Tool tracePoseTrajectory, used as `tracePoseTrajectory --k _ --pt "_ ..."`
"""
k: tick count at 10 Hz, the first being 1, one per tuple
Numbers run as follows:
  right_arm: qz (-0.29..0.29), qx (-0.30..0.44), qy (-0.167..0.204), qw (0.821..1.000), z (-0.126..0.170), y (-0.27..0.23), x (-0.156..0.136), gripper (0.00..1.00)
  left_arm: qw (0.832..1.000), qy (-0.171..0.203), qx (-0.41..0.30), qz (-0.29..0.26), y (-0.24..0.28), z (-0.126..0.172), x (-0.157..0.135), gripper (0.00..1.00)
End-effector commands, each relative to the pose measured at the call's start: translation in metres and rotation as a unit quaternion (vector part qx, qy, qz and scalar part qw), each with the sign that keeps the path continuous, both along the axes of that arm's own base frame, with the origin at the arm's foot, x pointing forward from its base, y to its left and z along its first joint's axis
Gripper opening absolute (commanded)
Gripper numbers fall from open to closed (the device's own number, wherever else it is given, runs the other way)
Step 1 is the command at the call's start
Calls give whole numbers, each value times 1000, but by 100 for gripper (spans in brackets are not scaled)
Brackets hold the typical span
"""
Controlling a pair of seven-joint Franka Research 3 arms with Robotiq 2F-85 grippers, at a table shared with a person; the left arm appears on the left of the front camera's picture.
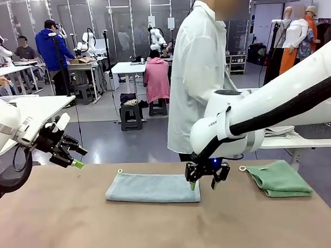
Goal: Fold the towels and place them in the basket.
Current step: When a person lays out a Towel with hook on the table, fold it in half twice.
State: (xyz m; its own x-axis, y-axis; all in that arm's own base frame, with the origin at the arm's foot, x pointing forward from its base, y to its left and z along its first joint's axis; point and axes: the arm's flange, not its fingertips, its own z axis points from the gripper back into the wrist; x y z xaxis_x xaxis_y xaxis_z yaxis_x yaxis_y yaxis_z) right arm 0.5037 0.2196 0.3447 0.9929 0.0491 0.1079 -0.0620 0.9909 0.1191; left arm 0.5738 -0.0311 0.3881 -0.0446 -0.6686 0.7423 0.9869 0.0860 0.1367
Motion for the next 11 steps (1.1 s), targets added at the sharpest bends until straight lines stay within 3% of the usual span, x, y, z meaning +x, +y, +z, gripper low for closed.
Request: tracePoseTrajectory --k 1,5,11 --pt "-37 -12 -5 999 -8 13 22 78 999 -6 -33 -16 2 -6 -2 81" --pt "-81 -6 -50 995 -21 34 51 78 1000 3 -16 -4 -2 -4 -1 81" --pt "-120 -19 -32 992 -44 38 71 78 1000 3 -16 -4 -2 -4 -1 81"
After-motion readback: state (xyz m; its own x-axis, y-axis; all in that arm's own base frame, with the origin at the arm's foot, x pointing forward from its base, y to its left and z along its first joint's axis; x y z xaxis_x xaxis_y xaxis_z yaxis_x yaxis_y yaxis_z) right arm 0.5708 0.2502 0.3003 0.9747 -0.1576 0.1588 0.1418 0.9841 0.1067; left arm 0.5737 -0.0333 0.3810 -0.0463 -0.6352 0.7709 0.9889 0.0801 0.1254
